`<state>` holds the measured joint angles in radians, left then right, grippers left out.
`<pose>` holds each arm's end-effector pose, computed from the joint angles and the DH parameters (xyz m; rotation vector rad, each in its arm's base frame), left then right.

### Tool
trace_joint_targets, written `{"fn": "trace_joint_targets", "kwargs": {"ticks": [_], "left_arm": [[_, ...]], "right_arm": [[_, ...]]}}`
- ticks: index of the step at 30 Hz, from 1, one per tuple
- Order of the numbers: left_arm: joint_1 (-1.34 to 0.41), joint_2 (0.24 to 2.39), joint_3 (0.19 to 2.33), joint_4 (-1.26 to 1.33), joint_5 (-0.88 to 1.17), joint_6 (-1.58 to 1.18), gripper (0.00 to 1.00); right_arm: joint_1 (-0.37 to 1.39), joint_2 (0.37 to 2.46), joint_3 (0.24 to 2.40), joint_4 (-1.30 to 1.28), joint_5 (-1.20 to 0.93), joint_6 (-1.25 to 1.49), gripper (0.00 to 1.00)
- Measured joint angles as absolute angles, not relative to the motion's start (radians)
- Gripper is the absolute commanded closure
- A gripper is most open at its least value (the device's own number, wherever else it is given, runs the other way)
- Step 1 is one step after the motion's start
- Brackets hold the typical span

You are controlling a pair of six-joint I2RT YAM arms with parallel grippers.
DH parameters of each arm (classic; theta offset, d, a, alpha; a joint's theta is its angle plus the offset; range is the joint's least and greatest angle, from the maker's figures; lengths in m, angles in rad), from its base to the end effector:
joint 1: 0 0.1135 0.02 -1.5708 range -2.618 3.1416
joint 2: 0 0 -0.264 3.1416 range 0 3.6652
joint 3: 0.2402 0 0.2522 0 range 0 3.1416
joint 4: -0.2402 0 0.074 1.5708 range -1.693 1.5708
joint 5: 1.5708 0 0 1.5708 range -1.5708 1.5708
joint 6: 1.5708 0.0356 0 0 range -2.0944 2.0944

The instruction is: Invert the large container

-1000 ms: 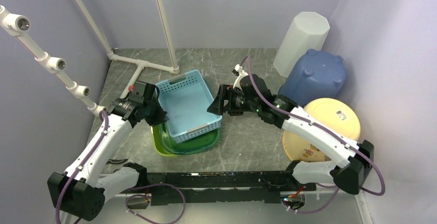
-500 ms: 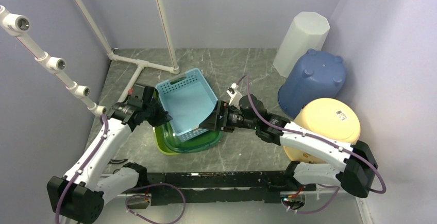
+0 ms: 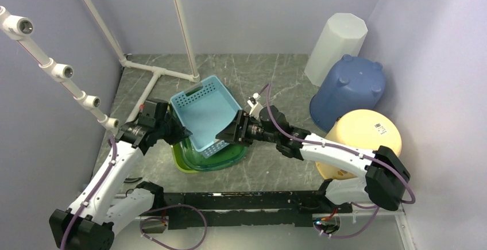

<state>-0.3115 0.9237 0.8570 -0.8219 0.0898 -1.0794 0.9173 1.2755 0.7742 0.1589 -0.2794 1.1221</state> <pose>0.1687 -0.0577 0.2827 -0.9321 2.4176 -0.6786 0.1678 0.2352 0.2646 0.0081 2.2710 1.5241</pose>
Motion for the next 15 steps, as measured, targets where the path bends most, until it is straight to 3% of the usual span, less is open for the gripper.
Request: {"fn": "trace_joint_targets", "kwargs": {"ticks": [3,7,15], "left_arm": [[-0.31,0.914,0.848,-0.815,0.093,-1.087,0.97],[-0.308,0.909,0.836,-0.797,0.104,-1.095,0.97],[-0.307,0.899,0.817,-0.759,0.162,-1.117,0.97]], "right_arm": [[0.917,1.275,0.758,0.202,-0.276,1.142,0.42],[0.917,1.274,0.742,0.242,-0.252,1.162,0.57],[0.918,1.226,0.673,0.344,-0.176,1.233,0.48]]}}
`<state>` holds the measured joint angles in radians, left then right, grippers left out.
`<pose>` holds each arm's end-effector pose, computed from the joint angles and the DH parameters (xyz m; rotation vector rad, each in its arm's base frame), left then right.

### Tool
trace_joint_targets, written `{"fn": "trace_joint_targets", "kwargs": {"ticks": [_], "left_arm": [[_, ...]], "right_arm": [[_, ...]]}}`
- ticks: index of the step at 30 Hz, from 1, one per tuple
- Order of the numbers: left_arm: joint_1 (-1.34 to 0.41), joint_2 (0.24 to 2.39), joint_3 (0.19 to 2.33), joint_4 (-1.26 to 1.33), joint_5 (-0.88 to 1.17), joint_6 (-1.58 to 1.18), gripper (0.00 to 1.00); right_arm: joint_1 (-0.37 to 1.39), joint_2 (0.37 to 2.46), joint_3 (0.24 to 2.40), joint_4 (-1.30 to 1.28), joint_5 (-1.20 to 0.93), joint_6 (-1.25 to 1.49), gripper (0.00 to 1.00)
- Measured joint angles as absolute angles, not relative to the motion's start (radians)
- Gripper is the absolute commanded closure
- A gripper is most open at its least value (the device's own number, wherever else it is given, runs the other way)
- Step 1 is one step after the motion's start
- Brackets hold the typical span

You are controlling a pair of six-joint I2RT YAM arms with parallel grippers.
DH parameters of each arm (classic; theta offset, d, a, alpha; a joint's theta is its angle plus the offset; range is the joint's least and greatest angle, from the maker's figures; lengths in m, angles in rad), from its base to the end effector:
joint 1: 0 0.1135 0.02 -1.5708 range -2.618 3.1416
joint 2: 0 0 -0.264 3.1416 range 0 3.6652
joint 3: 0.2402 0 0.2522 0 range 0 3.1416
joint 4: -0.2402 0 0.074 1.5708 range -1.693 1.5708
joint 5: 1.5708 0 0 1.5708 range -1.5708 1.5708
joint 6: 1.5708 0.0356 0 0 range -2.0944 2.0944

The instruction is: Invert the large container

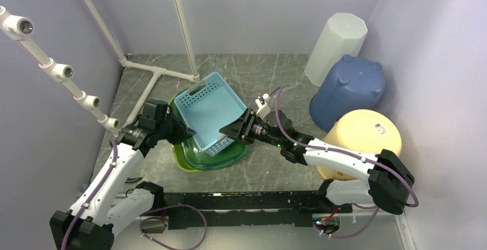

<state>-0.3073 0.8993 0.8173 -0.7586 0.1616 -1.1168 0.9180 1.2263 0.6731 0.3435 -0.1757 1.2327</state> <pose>0.1675 -0.0592 0.2786 -0.9407 2.3981 -0.8009 0.1636 0.2242 0.2616 0.1830 2.1187 1.5996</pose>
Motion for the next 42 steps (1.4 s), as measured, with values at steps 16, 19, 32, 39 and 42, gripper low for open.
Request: {"fn": "trace_joint_targets", "kwargs": {"ticks": [16,19,32,39,42], "left_arm": [[-0.307,0.9,0.78,-0.69,0.213,-1.121,0.97],[-0.307,0.9,0.774,-0.684,0.217,-1.121,0.97],[-0.304,0.973,0.833,-0.68,0.248,-0.994,0.63],[-0.312,1.005,0.88,-0.695,0.297,-0.917,0.54],[-0.312,1.005,0.883,-0.704,0.299,-0.902,0.54]], "right_arm": [[0.918,1.248,0.669,0.418,-0.127,1.244,0.68],[0.918,1.248,0.674,0.411,-0.127,1.226,0.71],[0.919,1.243,0.748,0.32,-0.098,1.155,0.98],[0.915,1.243,0.807,0.238,-0.088,1.116,0.98],[0.915,1.243,0.808,0.212,-0.086,1.099,0.96]]}}
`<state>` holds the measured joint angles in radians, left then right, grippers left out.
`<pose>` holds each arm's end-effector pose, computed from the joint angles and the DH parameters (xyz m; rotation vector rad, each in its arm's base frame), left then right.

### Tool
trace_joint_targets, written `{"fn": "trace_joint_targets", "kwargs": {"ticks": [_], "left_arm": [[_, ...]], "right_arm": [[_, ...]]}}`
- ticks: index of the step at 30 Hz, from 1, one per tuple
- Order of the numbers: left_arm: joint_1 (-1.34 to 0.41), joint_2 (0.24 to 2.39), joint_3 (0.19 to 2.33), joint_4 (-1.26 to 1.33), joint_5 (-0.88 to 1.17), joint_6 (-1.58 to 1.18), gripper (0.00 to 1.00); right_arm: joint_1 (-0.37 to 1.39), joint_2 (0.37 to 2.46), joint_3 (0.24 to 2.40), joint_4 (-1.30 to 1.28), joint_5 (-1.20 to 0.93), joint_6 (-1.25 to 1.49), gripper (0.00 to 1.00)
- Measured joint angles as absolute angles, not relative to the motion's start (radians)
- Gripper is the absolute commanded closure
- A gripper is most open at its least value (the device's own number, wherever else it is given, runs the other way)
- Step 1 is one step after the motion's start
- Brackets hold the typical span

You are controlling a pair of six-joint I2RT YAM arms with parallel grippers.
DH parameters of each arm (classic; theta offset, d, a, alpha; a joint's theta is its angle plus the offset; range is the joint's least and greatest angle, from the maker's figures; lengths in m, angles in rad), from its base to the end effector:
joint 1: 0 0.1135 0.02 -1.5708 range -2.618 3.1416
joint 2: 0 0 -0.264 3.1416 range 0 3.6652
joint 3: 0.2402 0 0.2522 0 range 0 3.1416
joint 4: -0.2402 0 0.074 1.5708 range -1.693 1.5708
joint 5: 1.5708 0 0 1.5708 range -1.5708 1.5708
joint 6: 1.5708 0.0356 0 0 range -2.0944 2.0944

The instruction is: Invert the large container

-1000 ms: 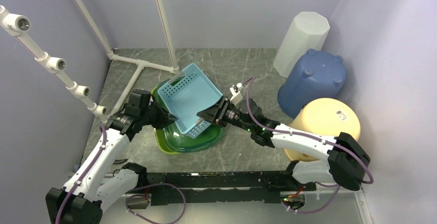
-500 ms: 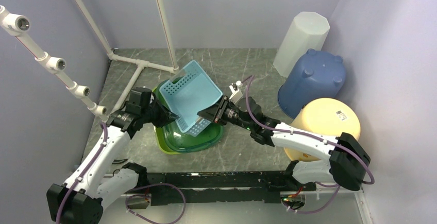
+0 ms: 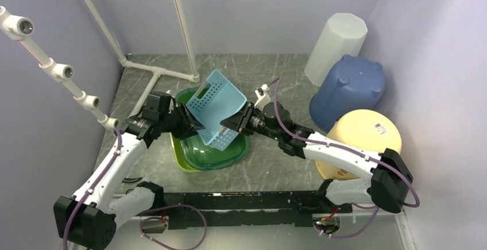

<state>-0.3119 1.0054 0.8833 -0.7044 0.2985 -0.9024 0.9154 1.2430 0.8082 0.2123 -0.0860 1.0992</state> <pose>0.1892 -0.0720 0.2867 -0.5994 2.4859 -0.8838 0.1738 0.2312 0.2905 0.1189 2.0648 1.4437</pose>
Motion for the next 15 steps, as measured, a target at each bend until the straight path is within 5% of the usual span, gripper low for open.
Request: {"fn": "trace_joint_targets", "kwargs": {"ticks": [15], "left_arm": [[-0.312,1.043,0.878,-0.693,0.337,-0.879,0.51]], "right_arm": [[0.915,1.243,0.829,0.129,-0.08,1.08,0.86]]}}
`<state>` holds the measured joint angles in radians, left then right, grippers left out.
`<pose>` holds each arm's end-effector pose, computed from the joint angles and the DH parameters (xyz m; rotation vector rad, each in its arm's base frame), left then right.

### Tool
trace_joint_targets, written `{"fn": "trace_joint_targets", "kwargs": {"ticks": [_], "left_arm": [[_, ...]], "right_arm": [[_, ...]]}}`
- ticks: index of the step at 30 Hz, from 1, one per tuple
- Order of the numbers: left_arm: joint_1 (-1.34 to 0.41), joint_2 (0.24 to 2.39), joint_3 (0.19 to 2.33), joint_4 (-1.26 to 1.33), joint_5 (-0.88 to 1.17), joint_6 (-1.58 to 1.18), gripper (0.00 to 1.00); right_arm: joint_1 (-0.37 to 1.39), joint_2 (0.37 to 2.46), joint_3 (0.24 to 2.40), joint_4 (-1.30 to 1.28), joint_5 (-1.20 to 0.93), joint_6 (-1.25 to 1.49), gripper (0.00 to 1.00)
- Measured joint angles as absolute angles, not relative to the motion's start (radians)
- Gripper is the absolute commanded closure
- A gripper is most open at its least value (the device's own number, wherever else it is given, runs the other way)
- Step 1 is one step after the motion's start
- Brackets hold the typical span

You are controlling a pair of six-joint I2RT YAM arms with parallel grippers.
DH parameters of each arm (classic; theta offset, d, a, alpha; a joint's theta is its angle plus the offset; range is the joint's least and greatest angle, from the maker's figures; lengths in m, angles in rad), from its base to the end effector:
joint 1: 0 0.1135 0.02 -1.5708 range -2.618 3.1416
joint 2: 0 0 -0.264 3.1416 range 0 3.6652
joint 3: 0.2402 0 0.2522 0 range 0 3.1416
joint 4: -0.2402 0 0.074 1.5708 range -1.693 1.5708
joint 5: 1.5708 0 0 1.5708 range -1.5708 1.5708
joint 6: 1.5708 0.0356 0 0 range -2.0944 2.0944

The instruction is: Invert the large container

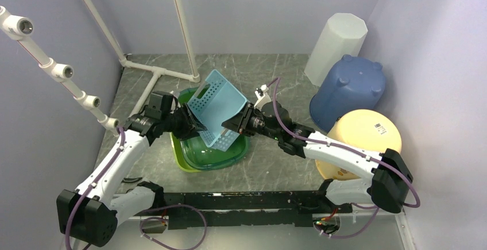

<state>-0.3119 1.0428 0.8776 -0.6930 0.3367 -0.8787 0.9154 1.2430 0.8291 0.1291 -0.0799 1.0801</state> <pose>0.1952 -0.0753 0.2790 -0.5663 2.5299 -0.9041 0.1736 0.2304 0.2891 0.1114 2.1229 1.3837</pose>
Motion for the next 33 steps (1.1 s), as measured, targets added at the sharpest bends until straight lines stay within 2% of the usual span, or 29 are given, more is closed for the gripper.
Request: {"fn": "trace_joint_targets", "kwargs": {"ticks": [4,7,15,20,25,27,33], "left_arm": [[-0.312,1.05,0.866,-0.701,0.343,-0.875,0.43],[-0.312,1.054,0.857,-0.707,0.342,-0.875,0.41],[-0.312,1.058,0.857,-0.722,0.316,-0.878,0.46],[-0.313,1.105,0.857,-0.699,0.32,-0.88,0.55],[-0.318,1.13,0.857,-0.697,0.32,-0.877,0.75],[-0.32,1.127,0.857,-0.694,0.32,-0.878,0.8],[-0.318,1.127,0.854,-0.677,0.311,-0.896,0.83]], "right_arm": [[0.915,1.243,0.84,0.121,-0.079,1.084,0.86],[0.915,1.243,0.85,0.117,-0.079,1.084,0.86],[0.915,1.243,0.854,0.105,-0.079,1.083,0.84],[0.915,1.246,0.868,0.096,-0.079,1.082,0.83],[0.915,1.265,0.882,0.091,-0.078,1.084,0.78],[0.916,1.276,0.885,0.091,-0.078,1.085,0.73],[0.926,1.29,0.893,0.091,-0.06,1.107,0.66]]}}
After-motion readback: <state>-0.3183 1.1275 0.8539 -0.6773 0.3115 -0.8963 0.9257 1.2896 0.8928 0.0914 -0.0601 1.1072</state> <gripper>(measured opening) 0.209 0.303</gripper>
